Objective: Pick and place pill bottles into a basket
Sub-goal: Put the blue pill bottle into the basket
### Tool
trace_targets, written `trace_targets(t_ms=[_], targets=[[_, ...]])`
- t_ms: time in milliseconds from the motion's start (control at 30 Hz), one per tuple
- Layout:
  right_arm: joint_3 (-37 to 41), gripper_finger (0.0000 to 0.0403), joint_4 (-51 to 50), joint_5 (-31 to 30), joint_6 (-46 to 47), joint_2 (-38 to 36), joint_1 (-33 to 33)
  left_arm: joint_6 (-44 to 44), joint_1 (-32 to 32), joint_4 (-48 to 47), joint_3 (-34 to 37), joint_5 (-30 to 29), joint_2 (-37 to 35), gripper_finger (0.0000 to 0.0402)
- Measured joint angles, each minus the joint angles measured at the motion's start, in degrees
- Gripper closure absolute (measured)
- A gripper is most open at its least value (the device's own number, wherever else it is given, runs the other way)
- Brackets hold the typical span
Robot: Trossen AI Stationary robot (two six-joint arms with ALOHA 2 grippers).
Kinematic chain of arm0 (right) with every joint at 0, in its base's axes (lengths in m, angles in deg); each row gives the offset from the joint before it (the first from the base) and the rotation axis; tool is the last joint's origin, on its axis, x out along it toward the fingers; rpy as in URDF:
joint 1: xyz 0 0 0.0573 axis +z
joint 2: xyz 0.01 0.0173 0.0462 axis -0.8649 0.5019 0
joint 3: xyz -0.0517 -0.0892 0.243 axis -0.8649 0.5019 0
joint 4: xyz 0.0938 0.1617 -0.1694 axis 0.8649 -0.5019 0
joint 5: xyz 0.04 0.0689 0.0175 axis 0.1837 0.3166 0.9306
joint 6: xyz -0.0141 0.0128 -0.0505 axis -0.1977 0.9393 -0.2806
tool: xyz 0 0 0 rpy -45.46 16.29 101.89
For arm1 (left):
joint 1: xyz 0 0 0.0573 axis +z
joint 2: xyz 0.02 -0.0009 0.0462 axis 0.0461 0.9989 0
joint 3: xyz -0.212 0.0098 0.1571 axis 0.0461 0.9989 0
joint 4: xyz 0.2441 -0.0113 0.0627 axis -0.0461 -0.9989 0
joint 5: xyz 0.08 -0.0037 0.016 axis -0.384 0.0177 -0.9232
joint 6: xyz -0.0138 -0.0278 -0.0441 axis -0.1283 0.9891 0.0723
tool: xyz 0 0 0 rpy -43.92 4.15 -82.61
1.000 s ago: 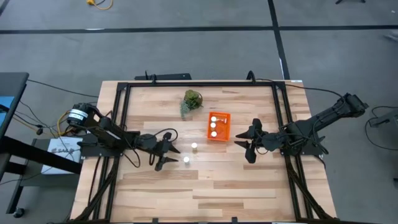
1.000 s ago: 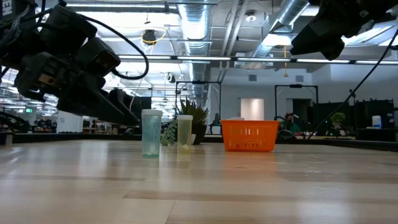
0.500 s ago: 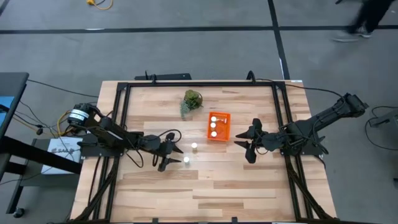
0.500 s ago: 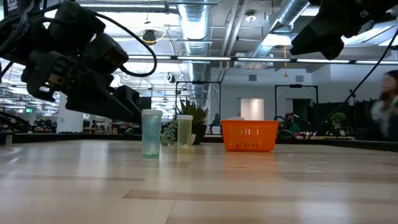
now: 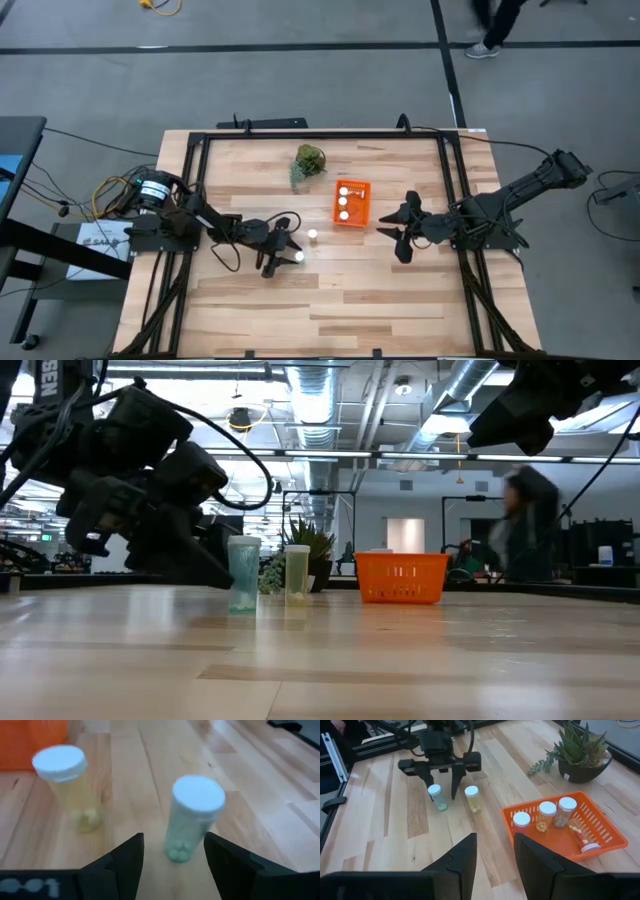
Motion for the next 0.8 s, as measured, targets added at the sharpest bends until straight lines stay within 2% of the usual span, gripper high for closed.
trace_targets(t_ms=[800], targets=[[0.00,0.0280,0.02,0.19,0.00,0.00,0.00,-5.05,0.77,1.50,-2.32,2.56,0.00,0.0204]])
